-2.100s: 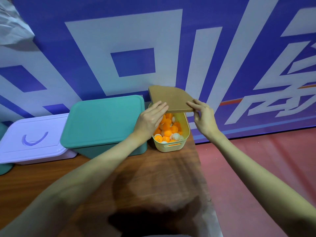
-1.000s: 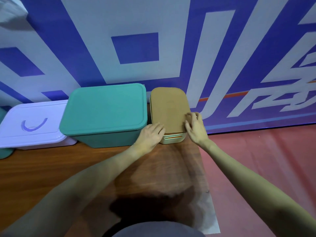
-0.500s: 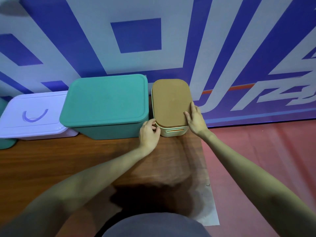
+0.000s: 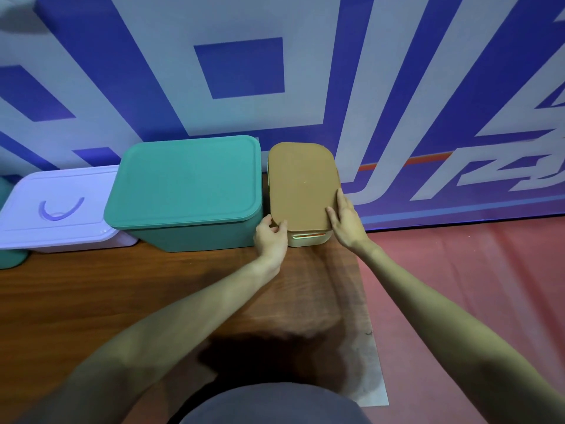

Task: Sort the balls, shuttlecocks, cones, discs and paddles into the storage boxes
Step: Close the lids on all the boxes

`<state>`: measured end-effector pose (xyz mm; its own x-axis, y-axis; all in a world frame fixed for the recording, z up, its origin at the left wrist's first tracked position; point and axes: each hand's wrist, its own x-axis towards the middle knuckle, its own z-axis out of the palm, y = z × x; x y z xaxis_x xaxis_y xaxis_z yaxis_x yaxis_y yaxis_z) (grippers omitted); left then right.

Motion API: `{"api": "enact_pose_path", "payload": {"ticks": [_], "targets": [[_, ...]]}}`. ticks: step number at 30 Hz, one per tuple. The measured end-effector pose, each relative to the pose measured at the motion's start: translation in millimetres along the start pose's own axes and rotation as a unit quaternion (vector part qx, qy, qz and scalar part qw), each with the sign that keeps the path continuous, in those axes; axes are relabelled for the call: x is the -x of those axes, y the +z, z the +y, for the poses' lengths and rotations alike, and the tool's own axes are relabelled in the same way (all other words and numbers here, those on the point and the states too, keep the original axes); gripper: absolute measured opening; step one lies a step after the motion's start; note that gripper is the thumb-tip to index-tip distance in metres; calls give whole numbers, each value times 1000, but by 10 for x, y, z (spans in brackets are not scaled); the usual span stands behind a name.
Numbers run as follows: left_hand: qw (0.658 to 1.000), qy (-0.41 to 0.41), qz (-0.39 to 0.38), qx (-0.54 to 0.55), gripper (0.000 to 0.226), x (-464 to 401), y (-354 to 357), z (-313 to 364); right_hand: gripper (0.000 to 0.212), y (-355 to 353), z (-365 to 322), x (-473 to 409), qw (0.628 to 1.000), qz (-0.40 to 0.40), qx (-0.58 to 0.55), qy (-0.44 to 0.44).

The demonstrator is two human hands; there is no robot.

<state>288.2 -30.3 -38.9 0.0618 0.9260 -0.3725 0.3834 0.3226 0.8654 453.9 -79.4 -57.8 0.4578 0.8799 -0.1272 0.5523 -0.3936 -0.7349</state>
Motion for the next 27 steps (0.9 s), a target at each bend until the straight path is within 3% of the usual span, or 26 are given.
{"api": "enact_pose_path", "payload": {"ticks": [8,12,14,16,17,19,21,23,27], "targets": [[986,-113,72,100,29,-50,61,83,62,30,1,8,1000,1,8,-4],[973,-160,62,156,20,-61,48,92,62,13,-12,-15,1000,2,22,-10],[980,-158,45,115,8,-73,15,124,60,-9,-20,-36,999,8,39,-11],[994,-93,13,-62,27,-91,-39,165,58,-32,-26,-68,998,16,57,-7],[982,-45,-18,-182,25,-78,-87,201,57,-43,-24,-93,998,20,64,-5],[919,54,-80,-382,20,-29,-170,285,57,-73,-18,-156,997,17,72,-6],[844,133,-112,-508,17,10,-227,380,58,-115,-9,-234,997,1,79,-11],[802,216,-102,-547,17,-11,-253,510,60,-165,-20,-321,995,-25,93,-25],[764,354,-143,-521,19,-290,-184,930,66,-257,-93,-550,987,-73,133,-55]]}}
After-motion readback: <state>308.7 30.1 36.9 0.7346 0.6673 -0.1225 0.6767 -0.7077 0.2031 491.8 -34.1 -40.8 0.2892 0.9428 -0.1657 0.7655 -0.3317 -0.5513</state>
